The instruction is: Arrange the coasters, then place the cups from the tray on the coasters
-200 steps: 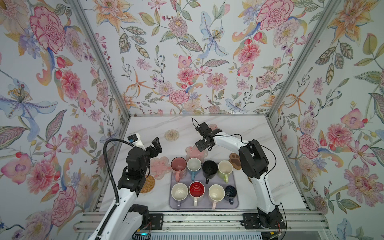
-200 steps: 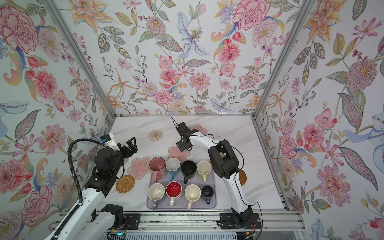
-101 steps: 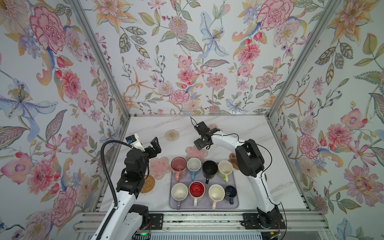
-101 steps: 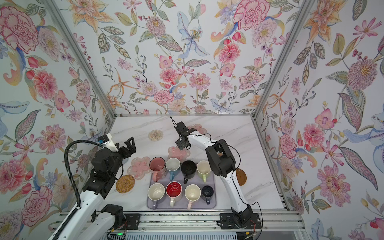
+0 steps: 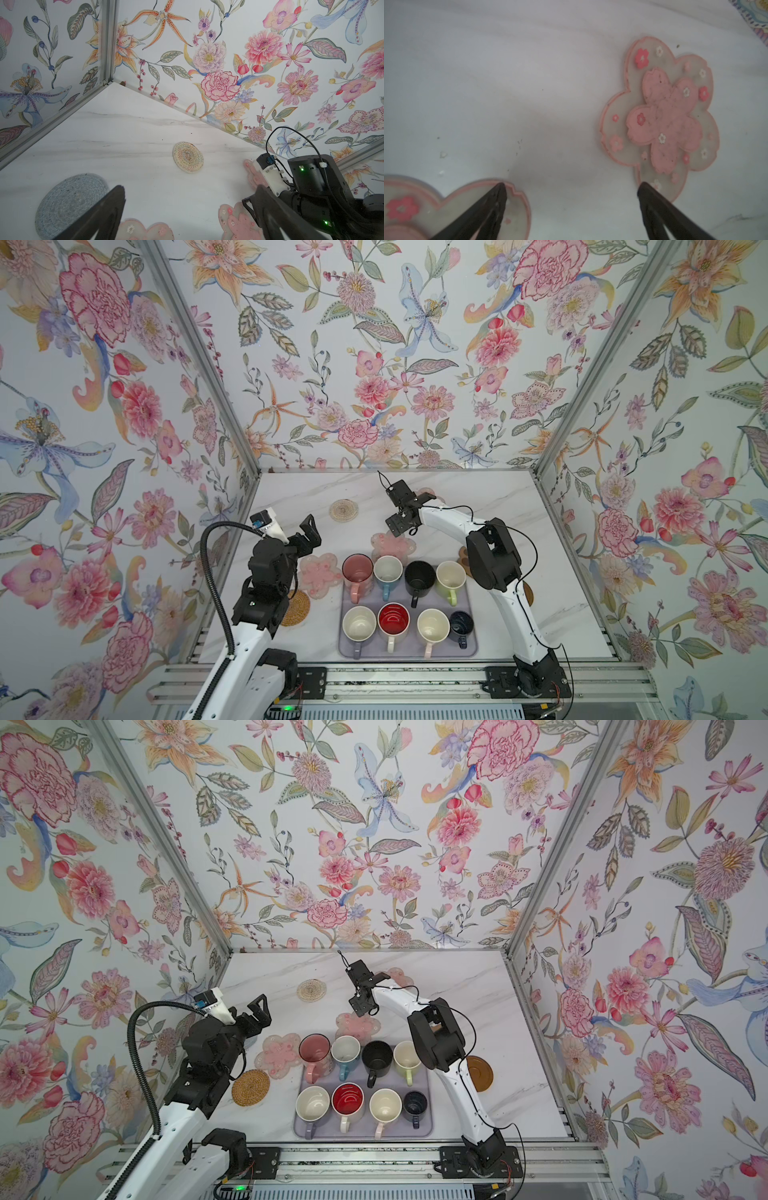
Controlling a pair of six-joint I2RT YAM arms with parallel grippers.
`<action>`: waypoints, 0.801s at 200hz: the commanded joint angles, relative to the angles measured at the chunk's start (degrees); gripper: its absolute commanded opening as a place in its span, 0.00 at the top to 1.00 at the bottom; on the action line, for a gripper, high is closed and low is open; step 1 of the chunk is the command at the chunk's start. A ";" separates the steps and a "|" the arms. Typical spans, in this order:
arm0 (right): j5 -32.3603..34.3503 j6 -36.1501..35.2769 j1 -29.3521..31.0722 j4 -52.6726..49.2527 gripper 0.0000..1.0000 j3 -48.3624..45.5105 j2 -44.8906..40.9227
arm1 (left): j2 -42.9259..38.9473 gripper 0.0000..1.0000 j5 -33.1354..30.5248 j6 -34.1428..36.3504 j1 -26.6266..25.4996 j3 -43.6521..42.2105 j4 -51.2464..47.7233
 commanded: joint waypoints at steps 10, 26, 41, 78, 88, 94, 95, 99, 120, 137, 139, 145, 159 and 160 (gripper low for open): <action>1.05 1.45 -0.49 1.14 0.01 4.21 5.68 | -0.01 0.01 -1.47 1.53 0.39 1.40 -1.34; 0.92 1.50 -0.65 0.67 0.01 6.80 7.26 | -0.04 0.01 -1.66 1.63 0.33 1.25 -1.40; 0.66 1.81 -0.88 -0.25 0.01 9.48 8.54 | -0.05 0.01 -1.84 1.63 0.35 1.30 -1.47; -0.93 2.28 -1.85 -0.48 0.01 13.01 8.00 | 0.14 0.01 -2.01 1.72 0.26 1.53 -1.67; -1.50 2.70 -2.37 -0.52 0.01 14.08 7.81 | 0.28 0.01 -2.10 1.69 0.33 1.43 -1.48; -1.86 2.88 -2.63 -0.55 0.01 14.54 7.75 | 0.40 0.01 -2.12 1.72 0.31 1.46 -1.43; -2.00 2.96 -2.77 -0.56 0.01 14.61 7.72 | 0.40 0.01 -2.11 1.72 0.30 1.44 -1.43; -2.14 3.14 -3.07 -0.55 0.01 14.99 7.66 | 0.48 0.01 -2.03 1.65 0.31 1.50 -1.35; -3.37 3.80 -4.08 -0.52 0.01 15.29 6.41 | 0.81 0.01 -1.92 1.63 0.37 1.52 -1.32; -4.02 3.70 -4.23 -0.54 0.01 13.66 4.52 | 0.87 0.01 -1.84 1.63 0.33 1.63 -1.29; -4.21 3.70 -4.27 -0.49 0.01 13.22 4.01 | 0.85 0.01 -1.84 1.63 0.34 1.60 -1.26; -4.42 3.70 -4.19 -0.52 0.01 11.85 2.98 | 0.85 0.01 -1.84 1.50 0.32 1.56 -1.25; -5.21 3.70 -3.99 -0.47 0.01 8.26 0.58 | 0.89 0.01 -1.84 1.46 0.37 1.47 -1.00; -5.22 3.70 -3.99 -0.43 0.01 8.11 0.41 | 0.91 0.01 -1.88 1.46 0.37 1.48 -1.04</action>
